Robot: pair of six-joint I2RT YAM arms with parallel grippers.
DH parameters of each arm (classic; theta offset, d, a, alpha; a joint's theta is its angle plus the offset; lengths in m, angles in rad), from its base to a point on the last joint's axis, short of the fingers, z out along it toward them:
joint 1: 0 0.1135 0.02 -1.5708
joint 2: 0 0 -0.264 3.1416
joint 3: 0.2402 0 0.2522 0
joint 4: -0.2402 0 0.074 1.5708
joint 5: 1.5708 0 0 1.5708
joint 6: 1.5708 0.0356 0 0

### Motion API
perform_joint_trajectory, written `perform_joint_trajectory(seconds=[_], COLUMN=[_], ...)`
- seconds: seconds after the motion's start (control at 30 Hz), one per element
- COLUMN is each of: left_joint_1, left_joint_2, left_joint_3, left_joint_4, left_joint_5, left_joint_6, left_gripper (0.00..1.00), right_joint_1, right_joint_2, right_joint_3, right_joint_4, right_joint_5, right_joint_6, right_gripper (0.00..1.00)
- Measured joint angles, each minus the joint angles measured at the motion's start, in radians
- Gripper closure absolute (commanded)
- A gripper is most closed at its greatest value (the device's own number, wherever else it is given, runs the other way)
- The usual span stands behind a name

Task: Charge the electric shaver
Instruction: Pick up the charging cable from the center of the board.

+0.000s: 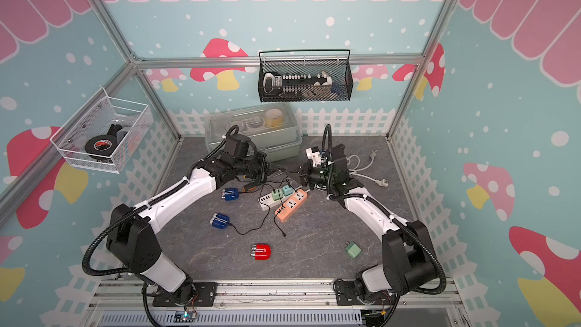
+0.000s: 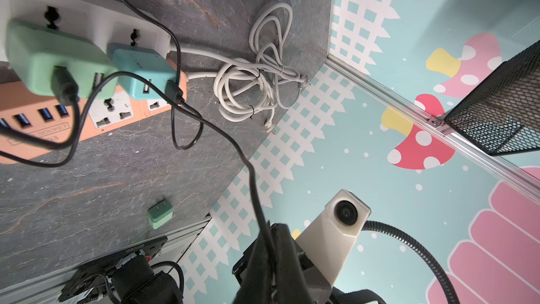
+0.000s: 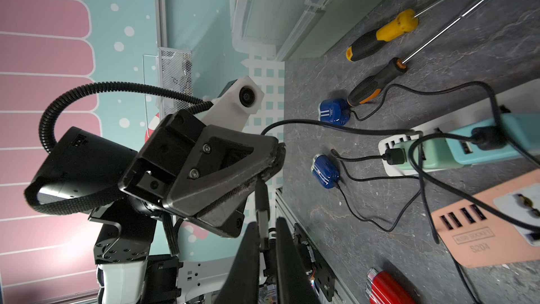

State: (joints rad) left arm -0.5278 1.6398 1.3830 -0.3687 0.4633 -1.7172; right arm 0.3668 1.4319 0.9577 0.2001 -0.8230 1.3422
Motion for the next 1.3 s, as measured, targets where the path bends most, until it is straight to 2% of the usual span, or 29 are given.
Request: perform_joint_trajectory(seconds=[0.03,0.13,0.17,0.3,0.4,0.47,0.57,0.8,1.1,1.3], left_joint_1=[0.000,0.000,0.000,0.007,0.020,0.030,0.039,0.040,0.043,0.043], left_joint_2=[0.000,0.001,0.001,0.001,0.000,-0.001,-0.014,-0.058,-0.058,-0.056], left_joint_3=[0.000,0.000,0.000,0.003,0.005,0.003,-0.013,-0.133,-0.155,-0.164], left_joint_4=[0.000,0.000,0.000,0.007,0.027,0.054,0.122,0.378,0.481,0.523], left_joint_5=[0.000,0.000,0.000,0.014,0.035,0.053,0.086,0.174,0.221,0.230], left_joint_6=[0.000,0.001,0.005,0.049,0.104,0.146,0.208,0.268,0.293,0.288], left_gripper=[1.00,1.00,0.95,0.61,0.50,0.48,0.50,0.66,0.78,0.94], right_joint_1=[0.000,0.000,0.000,0.000,-0.006,-0.013,-0.022,-0.038,-0.047,-0.047], right_joint_2=[0.001,0.001,0.001,0.001,0.002,0.002,0.005,0.035,0.042,0.047], right_joint_3=[0.002,0.006,0.006,0.012,0.024,0.026,0.025,0.026,0.026,0.017], right_joint_4=[0.002,0.002,0.002,-0.011,-0.017,-0.004,0.056,0.209,0.317,0.357], right_joint_5=[0.000,0.003,0.003,0.001,-0.013,-0.028,-0.050,-0.098,-0.113,-0.113], right_joint_6=[0.000,0.005,0.005,0.007,0.030,0.065,0.156,0.376,0.531,0.586], right_gripper=[1.00,1.00,1.00,1.00,1.00,1.00,1.00,1.00,1.00,1.00])
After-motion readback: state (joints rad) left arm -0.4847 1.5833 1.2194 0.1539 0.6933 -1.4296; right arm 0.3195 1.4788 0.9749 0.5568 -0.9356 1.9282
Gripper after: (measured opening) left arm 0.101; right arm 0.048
